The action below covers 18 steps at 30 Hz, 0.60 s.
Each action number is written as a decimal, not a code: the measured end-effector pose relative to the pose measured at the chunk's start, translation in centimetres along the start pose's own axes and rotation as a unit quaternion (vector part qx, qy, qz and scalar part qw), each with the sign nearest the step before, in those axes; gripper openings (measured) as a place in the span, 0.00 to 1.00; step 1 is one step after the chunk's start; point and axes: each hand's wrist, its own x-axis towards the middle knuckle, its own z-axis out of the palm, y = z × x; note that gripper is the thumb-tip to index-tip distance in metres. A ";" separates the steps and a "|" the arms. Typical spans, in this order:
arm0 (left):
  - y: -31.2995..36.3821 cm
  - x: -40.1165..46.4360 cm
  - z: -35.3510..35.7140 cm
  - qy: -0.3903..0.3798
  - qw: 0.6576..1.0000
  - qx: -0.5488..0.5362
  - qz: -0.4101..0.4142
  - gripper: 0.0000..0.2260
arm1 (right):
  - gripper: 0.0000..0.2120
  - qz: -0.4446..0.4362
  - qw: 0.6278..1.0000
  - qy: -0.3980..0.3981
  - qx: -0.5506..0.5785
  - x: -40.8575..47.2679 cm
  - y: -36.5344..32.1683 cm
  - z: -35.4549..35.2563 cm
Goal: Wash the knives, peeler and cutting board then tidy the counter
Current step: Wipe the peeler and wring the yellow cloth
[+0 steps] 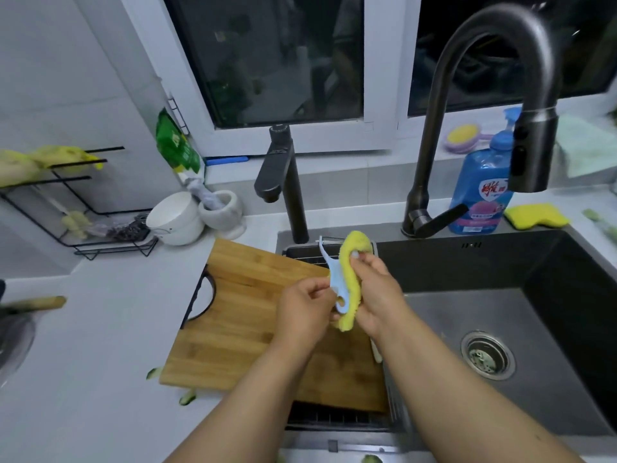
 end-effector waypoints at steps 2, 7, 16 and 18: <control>0.2 -0.6 -0.6 -0.011 1.000 -0.007 0.013 0.09 | 0.04 0.003 1.000 0.005 -0.027 -0.4 0.4 0.6; 0.5 -1.8 -1.9 -0.027 0.998 -0.049 -0.016 0.07 | 0.11 0.016 0.999 0.024 -0.037 -1.2 1.2 1.9; 0.7 -2.3 -3.3 0.035 0.985 -0.148 -0.082 0.07 | 0.17 0.013 1.000 0.002 -0.001 -2.5 1.8 3.6; 0.6 -2.3 -3.8 0.041 0.983 -0.153 -0.090 0.07 | 0.18 -0.004 1.000 -0.001 0.013 -2.4 2.2 3.5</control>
